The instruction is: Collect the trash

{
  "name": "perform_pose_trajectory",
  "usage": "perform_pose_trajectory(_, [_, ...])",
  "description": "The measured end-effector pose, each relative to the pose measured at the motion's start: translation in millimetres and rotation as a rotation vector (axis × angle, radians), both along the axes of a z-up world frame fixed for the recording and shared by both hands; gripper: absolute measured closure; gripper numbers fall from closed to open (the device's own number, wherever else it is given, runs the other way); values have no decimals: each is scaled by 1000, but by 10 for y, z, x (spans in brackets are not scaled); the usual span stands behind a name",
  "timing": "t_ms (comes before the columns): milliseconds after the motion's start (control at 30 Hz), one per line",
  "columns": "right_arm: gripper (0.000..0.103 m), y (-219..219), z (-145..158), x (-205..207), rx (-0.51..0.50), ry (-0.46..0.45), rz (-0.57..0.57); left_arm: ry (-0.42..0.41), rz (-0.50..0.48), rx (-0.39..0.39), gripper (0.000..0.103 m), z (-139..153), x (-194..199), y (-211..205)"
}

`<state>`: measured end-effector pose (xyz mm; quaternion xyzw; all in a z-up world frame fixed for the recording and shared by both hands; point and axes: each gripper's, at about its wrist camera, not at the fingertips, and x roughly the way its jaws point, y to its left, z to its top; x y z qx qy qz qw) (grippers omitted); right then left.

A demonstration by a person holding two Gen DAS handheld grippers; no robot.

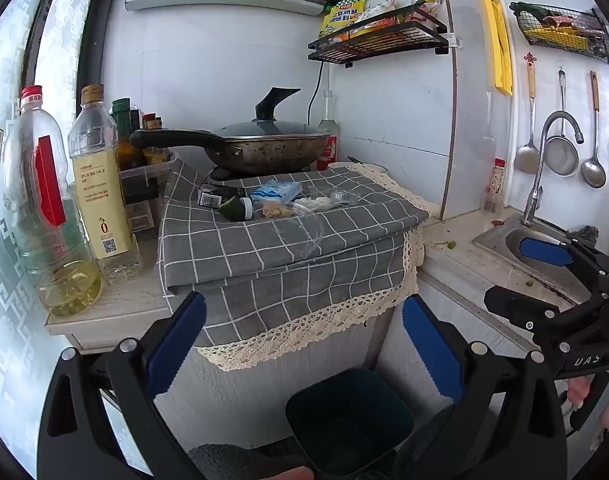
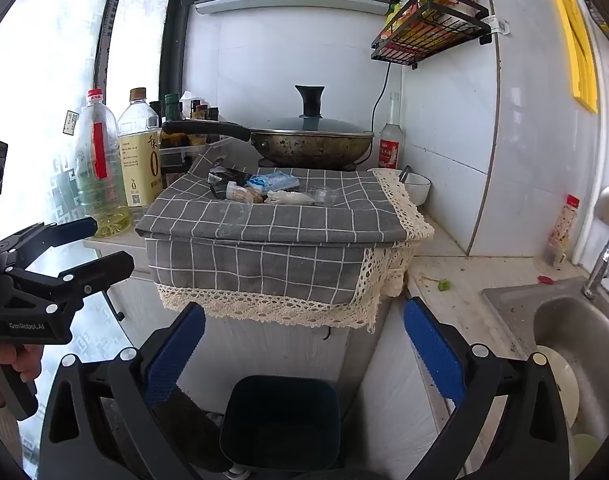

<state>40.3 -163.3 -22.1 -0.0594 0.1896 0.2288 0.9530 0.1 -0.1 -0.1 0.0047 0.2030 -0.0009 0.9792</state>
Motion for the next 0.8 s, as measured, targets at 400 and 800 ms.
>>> perform_pose_trajectory(400, [3, -68, -15, 17, 6, 7, -6, 7, 4, -11, 3, 12, 17, 13])
perform_pose_trajectory(800, [3, -18, 12, 2, 0, -7, -2, 2, 1, -14, 3, 41, -1, 10])
